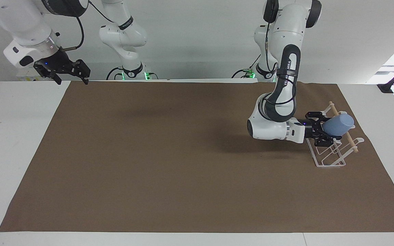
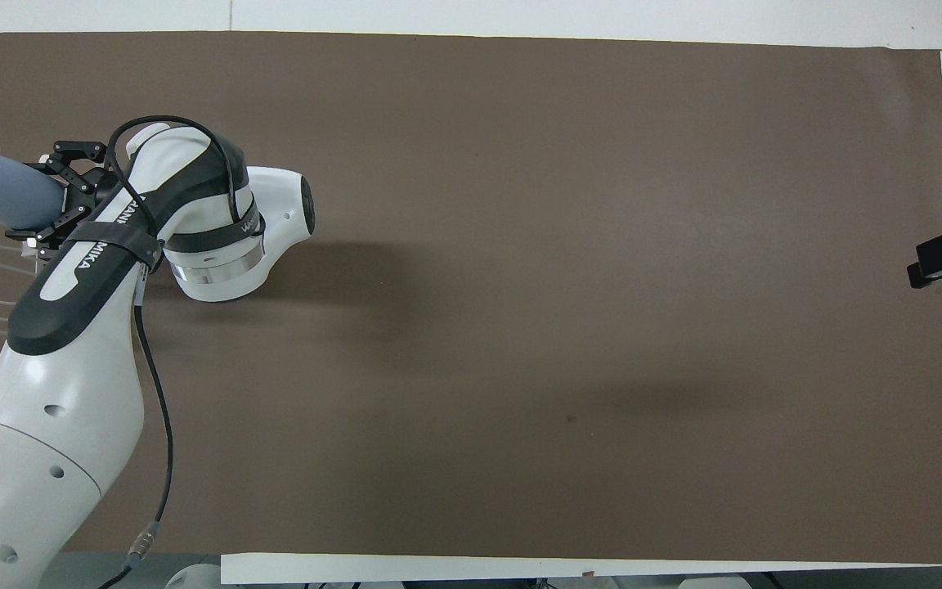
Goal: Hang cup on cup holder
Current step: 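Lower the cup with the left gripper onto a rack peg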
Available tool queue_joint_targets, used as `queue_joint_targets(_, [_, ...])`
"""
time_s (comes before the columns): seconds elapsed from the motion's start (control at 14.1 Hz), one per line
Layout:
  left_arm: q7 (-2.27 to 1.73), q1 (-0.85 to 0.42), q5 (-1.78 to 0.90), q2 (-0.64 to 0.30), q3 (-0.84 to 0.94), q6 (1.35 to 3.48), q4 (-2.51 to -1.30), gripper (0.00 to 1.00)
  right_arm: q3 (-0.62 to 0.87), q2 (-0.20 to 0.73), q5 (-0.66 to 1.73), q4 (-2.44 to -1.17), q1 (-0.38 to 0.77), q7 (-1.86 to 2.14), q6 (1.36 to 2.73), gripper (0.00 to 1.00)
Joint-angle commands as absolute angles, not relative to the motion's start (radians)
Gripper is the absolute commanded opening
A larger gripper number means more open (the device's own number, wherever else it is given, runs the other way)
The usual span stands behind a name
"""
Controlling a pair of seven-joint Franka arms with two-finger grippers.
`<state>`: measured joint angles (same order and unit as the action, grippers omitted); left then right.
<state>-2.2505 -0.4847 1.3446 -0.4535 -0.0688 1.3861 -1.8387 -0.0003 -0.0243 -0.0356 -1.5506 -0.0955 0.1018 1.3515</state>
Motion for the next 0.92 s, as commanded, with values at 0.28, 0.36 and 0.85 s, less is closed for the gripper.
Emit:
queue_joint_targets(0.28, [-2.256,-0.442,1.397,-0.517,-0.061,1.423,-1.799,0.00,-0.005,-0.035,-0.046,-1.562,-0.101,0.100,1.341,0.99])
queue_joint_targets(0.36, [-2.256,-0.434,1.399,-0.523,-0.061,1.436,-1.798,0.00,-0.005,-0.035,-0.041,-1.562,-0.094,0.100,1.341,0.99])
queue_joint_targets(0.85, [-2.256,-0.419,1.397,-0.543,-0.061,1.485,-1.781,0.03,-0.002,-0.035,-0.040,-1.562,-0.095,0.100,1.341,0.99])
